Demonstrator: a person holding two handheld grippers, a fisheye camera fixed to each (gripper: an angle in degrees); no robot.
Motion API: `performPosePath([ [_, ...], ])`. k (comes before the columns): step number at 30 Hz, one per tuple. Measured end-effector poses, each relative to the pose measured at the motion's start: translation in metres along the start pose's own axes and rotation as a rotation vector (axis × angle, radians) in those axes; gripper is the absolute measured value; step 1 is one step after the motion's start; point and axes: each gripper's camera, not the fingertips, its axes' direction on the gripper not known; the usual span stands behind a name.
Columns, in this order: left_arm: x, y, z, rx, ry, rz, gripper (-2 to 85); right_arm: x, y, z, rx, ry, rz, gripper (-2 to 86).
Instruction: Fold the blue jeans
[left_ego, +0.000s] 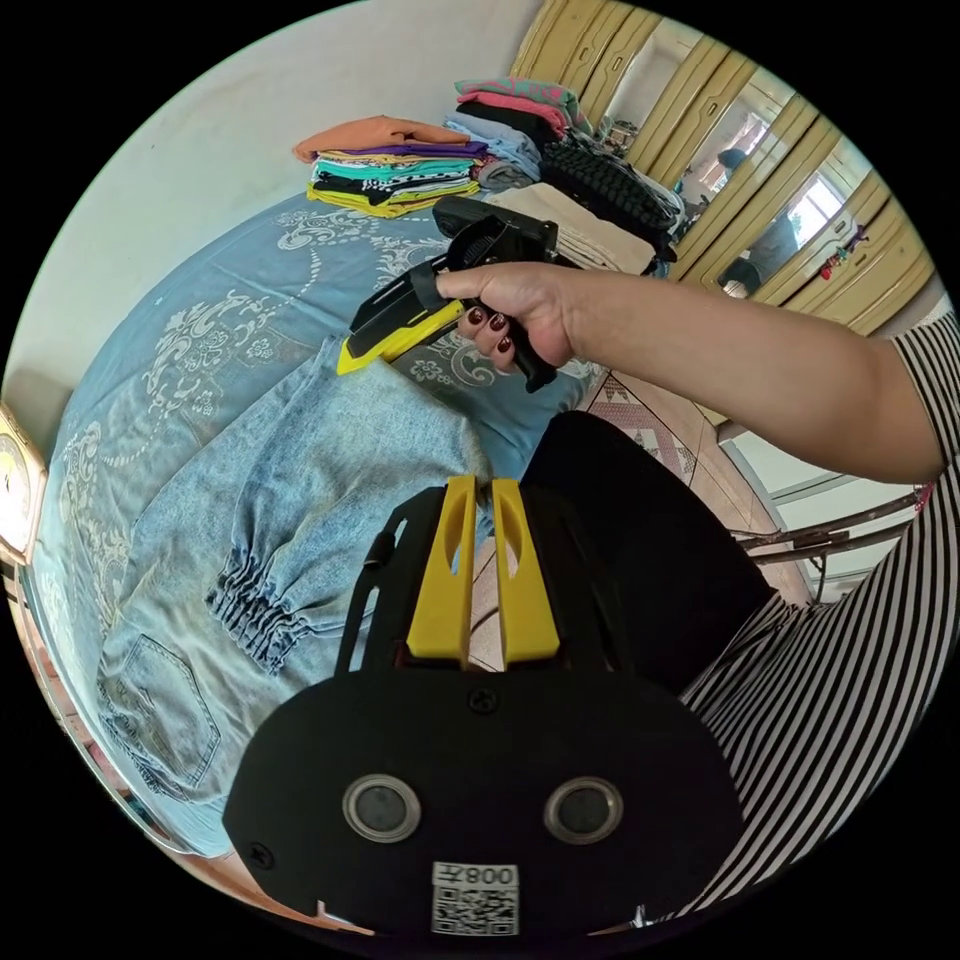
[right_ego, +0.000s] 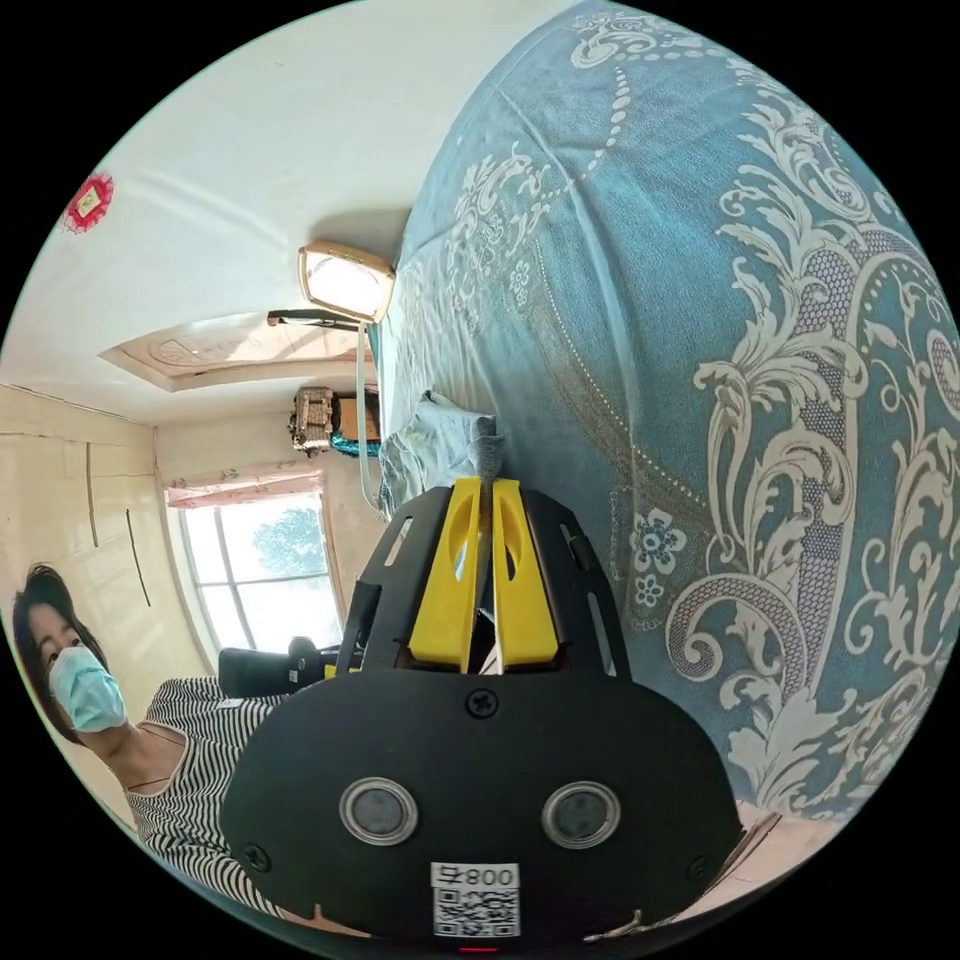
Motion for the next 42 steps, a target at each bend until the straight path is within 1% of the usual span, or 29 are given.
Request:
performPosePath([
  [4,-0.004,0.032,-0.014,0.016,0.043,0.048,2.6,-0.008,0.009,0.011,0.042,0.013,0.003,1.7],
  [8,-0.018,0.068,-0.025,0.034,0.122,0.049,2.6,-0.006,0.019,0.024,0.088,0.024,0.061,1.6],
  [12,-0.038,0.110,-0.050,0.089,0.130,0.047,2.6,-0.022,0.019,0.046,0.135,-0.008,0.067,1.6],
  [15,-0.070,0.155,-0.083,0.179,0.176,-0.013,2.7,-0.052,0.010,0.072,0.161,-0.034,0.023,1.6],
  [17,-0.103,0.198,-0.112,0.281,0.228,-0.079,2.7,-0.082,0.000,0.097,0.170,-0.053,-0.022,1.6],
  [21,-0.153,0.270,-0.153,0.418,0.271,-0.174,2.7,-0.128,-0.019,0.147,0.161,-0.054,-0.085,1.7],
  [23,-0.188,0.321,-0.175,0.503,0.300,-0.237,2.7,-0.157,-0.033,0.187,0.149,-0.058,-0.117,1.7],
  [25,-0.213,0.359,-0.189,0.550,0.306,-0.274,2.7,-0.179,-0.047,0.222,0.132,-0.048,-0.143,1.8],
  [29,-0.271,0.446,-0.214,0.616,0.266,-0.377,2.7,-0.220,-0.083,0.314,0.078,0.004,-0.173,1.9],
  [33,-0.319,0.515,-0.229,0.626,0.205,-0.468,2.6,-0.241,-0.116,0.399,0.023,0.041,-0.167,1.9],
  [35,-0.349,0.559,-0.233,0.621,0.170,-0.542,2.5,-0.248,-0.139,0.456,-0.014,0.059,-0.145,1.9],
  [39,-0.392,0.620,-0.236,0.618,0.153,-0.640,2.6,-0.258,-0.168,0.536,-0.052,0.104,-0.129,1.9],
  [42,-0.423,0.669,-0.240,0.656,0.142,-0.718,2.3,-0.270,-0.188,0.594,-0.075,0.129,-0.149,1.9],
])
